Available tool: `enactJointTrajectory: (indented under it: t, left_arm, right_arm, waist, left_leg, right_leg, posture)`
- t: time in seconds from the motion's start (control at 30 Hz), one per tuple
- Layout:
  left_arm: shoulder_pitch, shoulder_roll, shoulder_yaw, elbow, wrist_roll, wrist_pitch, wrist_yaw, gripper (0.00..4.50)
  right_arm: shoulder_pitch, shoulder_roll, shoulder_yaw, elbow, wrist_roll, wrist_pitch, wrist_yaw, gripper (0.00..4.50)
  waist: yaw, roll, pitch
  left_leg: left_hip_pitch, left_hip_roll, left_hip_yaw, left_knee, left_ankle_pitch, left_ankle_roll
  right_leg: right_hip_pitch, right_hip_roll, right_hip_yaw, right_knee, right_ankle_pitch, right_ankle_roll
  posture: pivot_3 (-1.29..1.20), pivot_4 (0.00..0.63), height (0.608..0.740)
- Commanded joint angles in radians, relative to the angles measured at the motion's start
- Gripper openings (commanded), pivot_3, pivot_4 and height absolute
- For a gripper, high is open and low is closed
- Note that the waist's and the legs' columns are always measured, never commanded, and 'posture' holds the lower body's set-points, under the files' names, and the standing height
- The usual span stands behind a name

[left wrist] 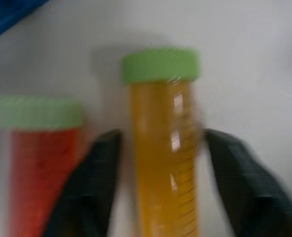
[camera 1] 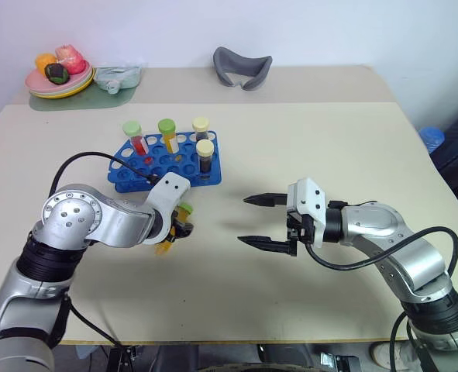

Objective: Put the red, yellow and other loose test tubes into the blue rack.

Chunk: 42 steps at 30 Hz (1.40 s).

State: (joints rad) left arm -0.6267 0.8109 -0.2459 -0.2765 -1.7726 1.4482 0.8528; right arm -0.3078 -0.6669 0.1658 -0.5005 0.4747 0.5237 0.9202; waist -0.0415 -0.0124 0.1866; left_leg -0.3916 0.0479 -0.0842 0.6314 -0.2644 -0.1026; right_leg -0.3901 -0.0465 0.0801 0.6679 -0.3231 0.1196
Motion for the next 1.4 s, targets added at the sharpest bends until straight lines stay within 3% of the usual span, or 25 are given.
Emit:
enactJointTrajectory:
  t: [0.03, 0.23, 0.37, 0.87, 1.03, 1.2, 1.3, 1.4]
  left_arm:
    - [-0.019, 0.083, -0.062, -0.014, -0.121, -0.084, 0.06, 2.44]
    - [-0.009, 0.212, -0.111, -0.015, -0.191, -0.165, 0.067, 2.44]
    - [-0.023, 0.244, -0.131, 0.013, -0.185, -0.18, 0.053, 2.44]
    - [-0.076, 0.16, -0.177, 0.093, -0.127, -0.206, 0.071, 2.44]
    - [-0.071, 0.158, -0.172, 0.09, -0.11, -0.195, 0.052, 0.8]
    - [-0.057, 0.18, -0.151, 0.063, -0.098, -0.182, 0.012, 0.79]
    - [0.0, 0.221, -0.085, -0.029, -0.02, -0.18, -0.105, 0.79]
    - [0.132, 0.283, 0.038, -0.193, 0.207, -0.277, -0.319, 0.79]
  right_arm:
    - [0.002, 0.002, -0.009, -0.038, 0.0, -0.018, 0.0, 3.85]
    - [0.002, 0.004, -0.006, -0.031, -0.002, -0.021, -0.002, 3.85]
    - [0.005, 0.002, -0.005, -0.028, -0.003, -0.023, -0.001, 3.85]
    - [0.019, 0.005, -0.001, -0.04, -0.001, -0.017, -0.017, 3.85]
    - [0.028, 0.007, 0.0, -0.047, 0.0, -0.016, -0.024, 3.85]
    - [0.03, 0.009, 0.004, -0.048, 0.0, -0.018, -0.029, 3.85]
    - [0.031, 0.008, 0.004, -0.048, 0.0, -0.018, -0.031, 3.85]
    - [0.036, 0.002, 0.0, -0.049, 0.001, -0.02, -0.029, 3.85]
  waist:
    - [0.0, 0.0, 0.0]
    - [0.0, 0.0, 0.0]
    - [0.001, 0.0, 0.0]
    - [0.006, 0.0, 0.0]
    - [0.005, 0.0, 0.0]
    - [0.005, 0.0, 0.0]
    - [-0.002, 0.0, 0.0]
    - [-0.003, 0.0, 0.0]
  left_leg:
    - [0.0, 0.0, 0.0, 0.0, 0.0, 0.0]
    - [0.0, 0.0, 0.0, 0.0, 0.001, -0.001]
    - [0.0, 0.0, 0.0, 0.0, 0.001, -0.001]
    - [0.0, 0.0, 0.0, 0.0, 0.001, -0.001]
    - [0.0, 0.0, 0.0, 0.0, 0.002, -0.003]
    - [0.0, 0.0, 0.0, 0.0, 0.001, -0.003]
    - [0.0, 0.0, 0.001, 0.0, 0.002, -0.003]
    - [0.0, 0.0, 0.001, -0.001, 0.002, -0.004]
  right_leg:
    - [0.0, 0.0, 0.0, 0.0, 0.0, 0.0]
    - [0.0, 0.0, 0.0, 0.0, 0.0, 0.0]
    - [0.0, 0.0, 0.0, -0.001, 0.0, 0.0]
    - [0.001, 0.0, 0.0, -0.001, 0.0, 0.0]
    - [0.001, 0.0, 0.0, -0.001, 0.0, 0.0]
    - [0.001, 0.0, 0.0, 0.0, 0.0, 0.0]
    - [0.0, 0.0, 0.0, -0.001, 0.0, 0.0]
    - [-0.001, 0.0, 0.0, -0.001, 0.0, 0.0]
  posture:
    - [0.0, 0.15, 0.74]
    - [0.0, 0.15, 0.74]
    - [0.0, 0.15, 0.74]
    - [0.0, 0.15, 0.74]
    - [0.0, 0.15, 0.74]
    - [0.0, 0.15, 0.74]
    - [0.0, 0.15, 0.74]
    - [0.0, 0.15, 0.74]
